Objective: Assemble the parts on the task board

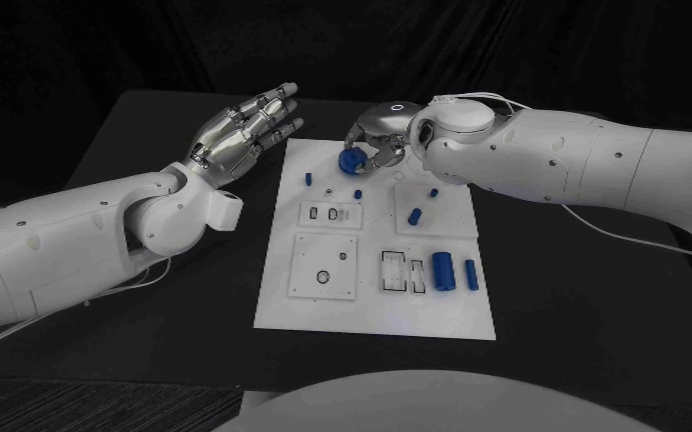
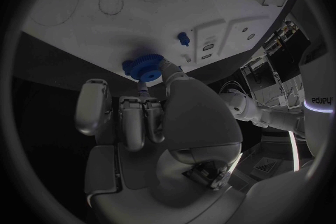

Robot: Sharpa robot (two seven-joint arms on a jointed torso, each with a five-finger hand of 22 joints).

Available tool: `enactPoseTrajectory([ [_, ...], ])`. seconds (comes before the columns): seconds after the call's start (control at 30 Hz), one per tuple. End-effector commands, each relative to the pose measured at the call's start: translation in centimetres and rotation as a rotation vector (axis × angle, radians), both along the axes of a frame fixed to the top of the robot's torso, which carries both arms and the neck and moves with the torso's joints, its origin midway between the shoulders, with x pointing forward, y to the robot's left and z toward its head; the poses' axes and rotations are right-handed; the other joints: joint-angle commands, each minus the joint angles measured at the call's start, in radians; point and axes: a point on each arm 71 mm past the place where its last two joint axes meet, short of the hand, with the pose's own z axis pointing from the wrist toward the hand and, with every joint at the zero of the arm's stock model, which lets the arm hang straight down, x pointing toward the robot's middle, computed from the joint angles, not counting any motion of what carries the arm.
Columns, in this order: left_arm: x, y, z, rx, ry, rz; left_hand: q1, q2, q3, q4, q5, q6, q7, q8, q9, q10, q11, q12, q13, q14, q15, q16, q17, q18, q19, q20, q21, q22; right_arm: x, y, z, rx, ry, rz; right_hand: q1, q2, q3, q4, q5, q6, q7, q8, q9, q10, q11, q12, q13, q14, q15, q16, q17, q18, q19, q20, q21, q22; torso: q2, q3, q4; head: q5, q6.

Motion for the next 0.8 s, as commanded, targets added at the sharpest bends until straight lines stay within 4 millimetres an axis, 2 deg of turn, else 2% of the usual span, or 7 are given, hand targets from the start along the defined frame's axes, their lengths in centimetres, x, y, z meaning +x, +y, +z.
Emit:
enactPoseTrajectory([
  [0.03, -0.09, -0.17, 0.04, -0.013, -0.003, -0.012, 0.003, 0.002, 0.005, -0.001, 0.002, 0.000, 0.006, 0.006, 0.001, 0.000, 0.006, 0.000, 0.001, 0.000, 0.005, -0.004, -0.001, 0.013, 0.003, 0.007, -0.004, -0.002, -0.15, -0.05, -0.26, -0.010, 0.009, 0.001, -0.002, 0.006, -0.005, -0.005, 0.006, 0.017, -0.001, 0.008, -0.002, 0.106, -0.001, 0.002, 0.263, 0.104, 0.001, -0.002, 0.258, 0.007, -0.006, 0.002, -0.005, 0.090, 0.000, -0.0011, -0.0002, 0.000, -0.001],
  [0.43, -0.07, -0.16, 0.02, -0.012, -0.002, -0.012, 0.003, 0.002, 0.007, -0.003, 0.002, 0.002, 0.007, 0.007, 0.001, 0.000, 0.007, 0.000, 0.001, 0.000, 0.006, -0.004, -0.001, 0.013, 0.003, 0.008, -0.004, -0.002, -0.68, 0.18, -0.48, -0.006, 0.021, 0.023, -0.001, 0.014, -0.006, -0.008, 0.022, 0.064, -0.001, 0.027, -0.003, 0.106, 0.000, 0.002, 0.263, 0.103, 0.001, -0.005, 0.255, 0.007, -0.006, 0.002, -0.012, 0.090, 0.000, -0.0005, -0.0004, 0.001, -0.001],
  [0.8, -0.04, -0.22, -0.05, -0.009, 0.001, -0.014, 0.003, 0.003, 0.008, -0.003, 0.002, 0.001, 0.007, 0.006, 0.001, 0.000, 0.007, 0.000, 0.001, 0.000, 0.006, -0.004, -0.001, 0.013, 0.003, 0.008, -0.004, -0.002, -0.98, 0.51, -0.63, -0.003, 0.028, 0.038, 0.001, 0.016, -0.005, -0.009, 0.025, 0.061, -0.003, 0.024, -0.006, 0.106, -0.001, 0.002, 0.263, 0.102, 0.001, -0.007, 0.253, 0.008, -0.008, 0.002, -0.017, 0.089, 0.000, -0.0005, -0.0005, 0.000, -0.003],
])
